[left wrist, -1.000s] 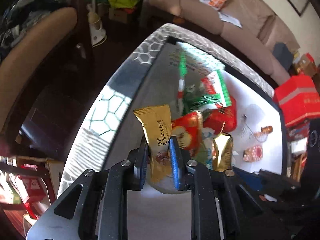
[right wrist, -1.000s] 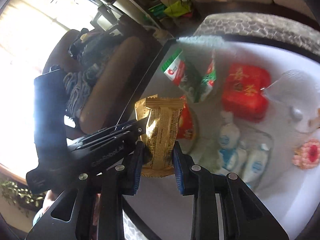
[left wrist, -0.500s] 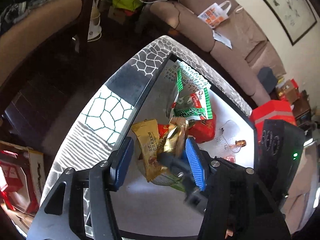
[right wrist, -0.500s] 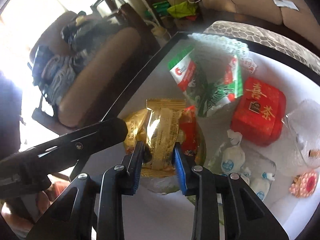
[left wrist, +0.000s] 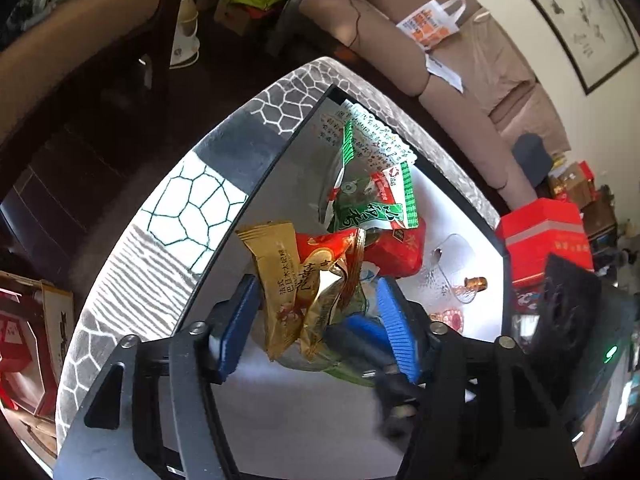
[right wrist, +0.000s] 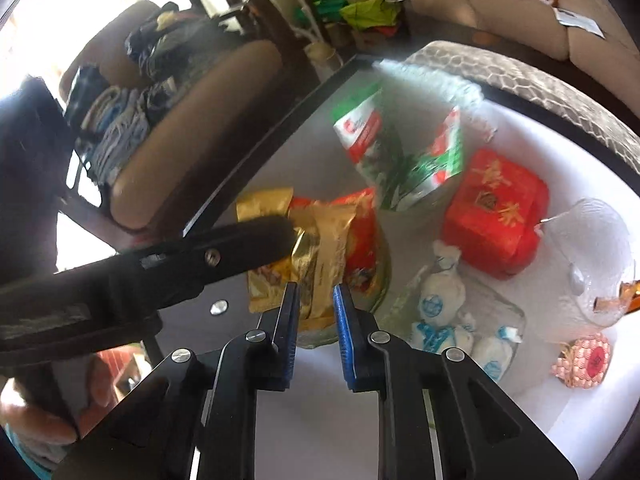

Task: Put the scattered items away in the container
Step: 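Open the left gripper over the tray while the right gripper opens too, then move both grippers back from the tray to the cloth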

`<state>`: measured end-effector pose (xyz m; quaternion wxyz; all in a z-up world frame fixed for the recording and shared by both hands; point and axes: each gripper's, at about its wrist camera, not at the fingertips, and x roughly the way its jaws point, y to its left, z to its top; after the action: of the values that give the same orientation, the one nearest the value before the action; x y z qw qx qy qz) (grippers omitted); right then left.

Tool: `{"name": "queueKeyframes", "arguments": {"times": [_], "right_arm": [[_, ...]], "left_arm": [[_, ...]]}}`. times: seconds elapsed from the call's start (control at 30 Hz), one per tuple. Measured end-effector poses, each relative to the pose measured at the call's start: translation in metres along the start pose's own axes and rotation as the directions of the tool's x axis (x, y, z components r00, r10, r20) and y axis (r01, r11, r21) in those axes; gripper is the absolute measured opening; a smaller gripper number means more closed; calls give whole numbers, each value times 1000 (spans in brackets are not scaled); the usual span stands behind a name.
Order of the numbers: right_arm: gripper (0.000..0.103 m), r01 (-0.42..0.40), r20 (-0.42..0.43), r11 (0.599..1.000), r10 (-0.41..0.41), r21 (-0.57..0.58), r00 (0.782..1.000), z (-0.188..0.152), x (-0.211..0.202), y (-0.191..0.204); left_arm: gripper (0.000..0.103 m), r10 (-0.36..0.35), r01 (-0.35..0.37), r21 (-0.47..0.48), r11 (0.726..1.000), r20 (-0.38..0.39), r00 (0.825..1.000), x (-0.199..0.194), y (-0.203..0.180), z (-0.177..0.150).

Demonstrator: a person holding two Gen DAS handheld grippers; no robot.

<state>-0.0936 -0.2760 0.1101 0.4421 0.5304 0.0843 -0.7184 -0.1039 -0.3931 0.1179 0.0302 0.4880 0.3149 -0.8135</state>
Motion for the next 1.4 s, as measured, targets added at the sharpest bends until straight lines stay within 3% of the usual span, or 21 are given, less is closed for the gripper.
{"name": "queueKeyframes", "arguments": {"times": [0.13, 0.3, 0.47, 0.57, 0.67, 0.87, 0.93, 1.0, 1.07, 1.27, 1.4], "right_arm": [[18, 8, -39, 1000, -7, 15, 999, 6, 13, 5], [19, 41, -124, 999, -38, 21, 992, 7, 22, 3], [20, 15, -41, 998, -13, 60, 999, 0, -9, -9], [20, 17, 4, 997, -18, 75, 1000, -2, -27, -17], [20, 3, 27, 996, -6, 94, 1000, -2, -39, -22], [20, -10, 33, 995, 6, 100, 999, -12, -54, -27], [20, -19, 42, 994, 15, 106, 999, -18, -60, -33], [20, -29, 47, 994, 24, 105, 999, -25, -69, -39], [25, -24, 54, 995, 19, 102, 998, -31, -78, -42], [27, -46, 86, 993, 36, 108, 996, -43, -98, -47], [27, -62, 97, 992, 52, 110, 994, -47, -102, -47]], "left_arm": [[50, -21, 21, -25, 999, -19, 1000, -2, 3, 0], [52, -62, 59, -79, 995, -29, 998, -6, 16, 2], [60, -19, 18, -44, 999, -10, 1000, -4, 5, -3], [58, -74, 72, -55, 996, -43, 996, -1, -4, -8], [59, -44, 43, -12, 999, -55, 998, 6, -16, -12], [58, -45, 35, -89, 995, -120, 992, 40, -5, -15], [53, -27, 17, -70, 997, -143, 989, 51, -8, -20], [53, -15, 8, -49, 999, -138, 990, 51, -12, -24], [53, -57, 50, -60, 997, -129, 990, 43, -12, -24], [58, -99, 98, -33, 995, -39, 994, -13, -19, -7], [60, -63, 63, 3, 998, 2, 998, -30, -21, 7]]}}
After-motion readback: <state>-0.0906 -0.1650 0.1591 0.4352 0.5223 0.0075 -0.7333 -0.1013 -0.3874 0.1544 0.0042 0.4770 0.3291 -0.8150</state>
